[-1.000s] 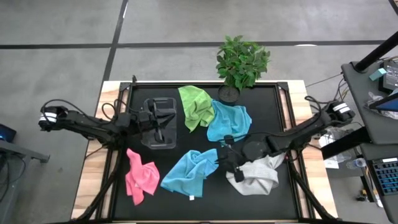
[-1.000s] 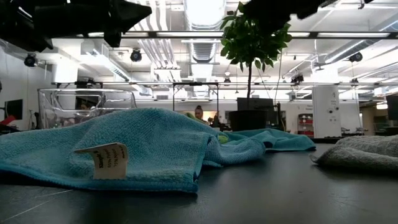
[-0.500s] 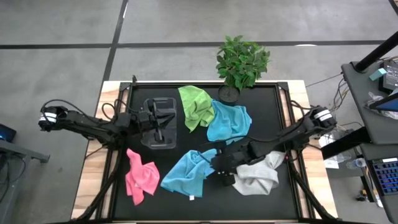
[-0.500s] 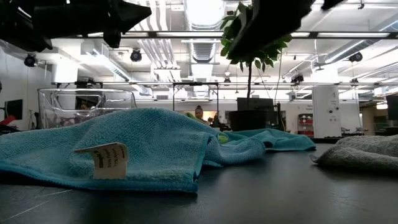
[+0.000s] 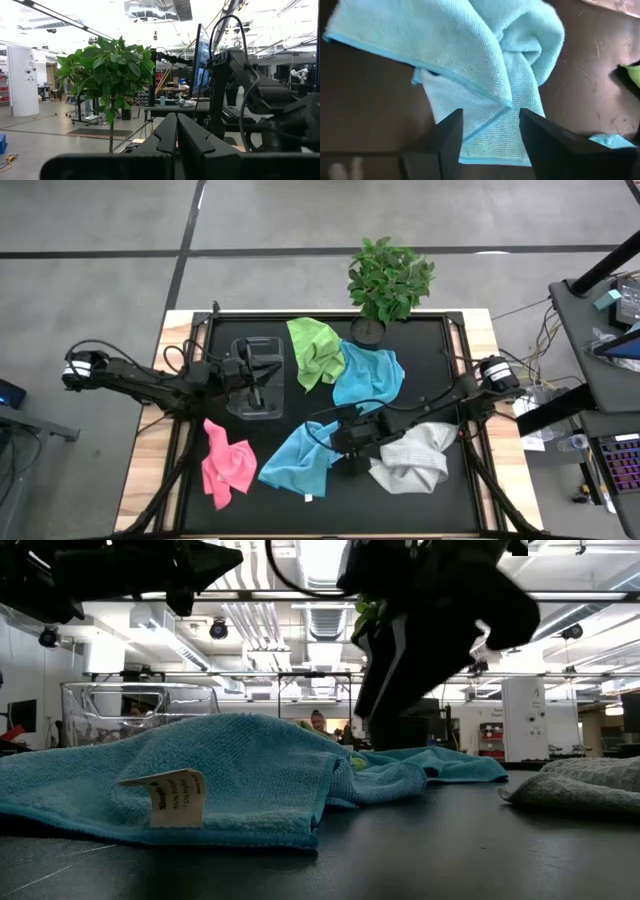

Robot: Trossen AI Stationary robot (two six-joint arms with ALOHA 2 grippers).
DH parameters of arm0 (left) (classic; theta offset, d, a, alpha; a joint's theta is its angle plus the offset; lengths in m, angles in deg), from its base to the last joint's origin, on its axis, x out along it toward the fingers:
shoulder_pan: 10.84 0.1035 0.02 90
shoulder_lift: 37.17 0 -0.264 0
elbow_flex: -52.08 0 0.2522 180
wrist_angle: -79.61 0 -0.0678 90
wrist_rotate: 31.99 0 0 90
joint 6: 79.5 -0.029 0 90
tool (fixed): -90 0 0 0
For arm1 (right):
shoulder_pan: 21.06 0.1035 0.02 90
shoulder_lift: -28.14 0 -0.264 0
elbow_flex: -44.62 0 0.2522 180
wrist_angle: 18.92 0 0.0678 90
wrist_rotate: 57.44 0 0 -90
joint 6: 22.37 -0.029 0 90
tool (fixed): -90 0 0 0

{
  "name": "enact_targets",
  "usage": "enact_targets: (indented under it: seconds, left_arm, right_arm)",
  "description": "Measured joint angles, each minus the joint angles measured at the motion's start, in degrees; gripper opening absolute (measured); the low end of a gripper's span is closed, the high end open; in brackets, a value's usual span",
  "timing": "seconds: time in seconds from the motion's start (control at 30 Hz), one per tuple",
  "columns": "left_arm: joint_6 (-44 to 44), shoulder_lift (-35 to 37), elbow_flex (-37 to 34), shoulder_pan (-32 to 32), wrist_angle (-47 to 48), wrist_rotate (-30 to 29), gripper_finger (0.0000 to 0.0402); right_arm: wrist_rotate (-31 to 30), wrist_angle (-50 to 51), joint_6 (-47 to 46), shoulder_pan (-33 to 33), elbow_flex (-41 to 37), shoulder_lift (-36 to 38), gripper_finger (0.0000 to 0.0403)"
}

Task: Fold microfiber towels
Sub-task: Fold the bottom blue microfiber towel

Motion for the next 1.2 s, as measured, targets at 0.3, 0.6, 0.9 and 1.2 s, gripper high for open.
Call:
enact_targets:
  seconds: [0.3, 0.6, 0.9, 1.2]
  left_arm:
    - [-0.03, -0.02, -0.02, 0.04, 0.0, -0.17, 0.0]
    - [-2.97, -1.01, -0.04, 0.03, 0.45, -1.59, 0.0]
    - [-3.05, -2.01, 0.07, 0.04, 0.31, -3.02, 0.0]
    - [-3.03, -2.01, 0.2, 0.04, 0.2, -3.04, 0.0]
  right_arm:
    - [2.8, -3.78, 1.09, -2.23, -0.67, -1.86, 0.021]
    - [2.84, -9.31, 5.24, -4.33, -0.95, -7.25, 0.0209]
    - [2.82, -11.09, 7.71, -4.25, -0.93, -6.46, 0.0152]
    - [2.84, -10.37, 8.36, -4.25, -0.3, -5.81, 0.0015]
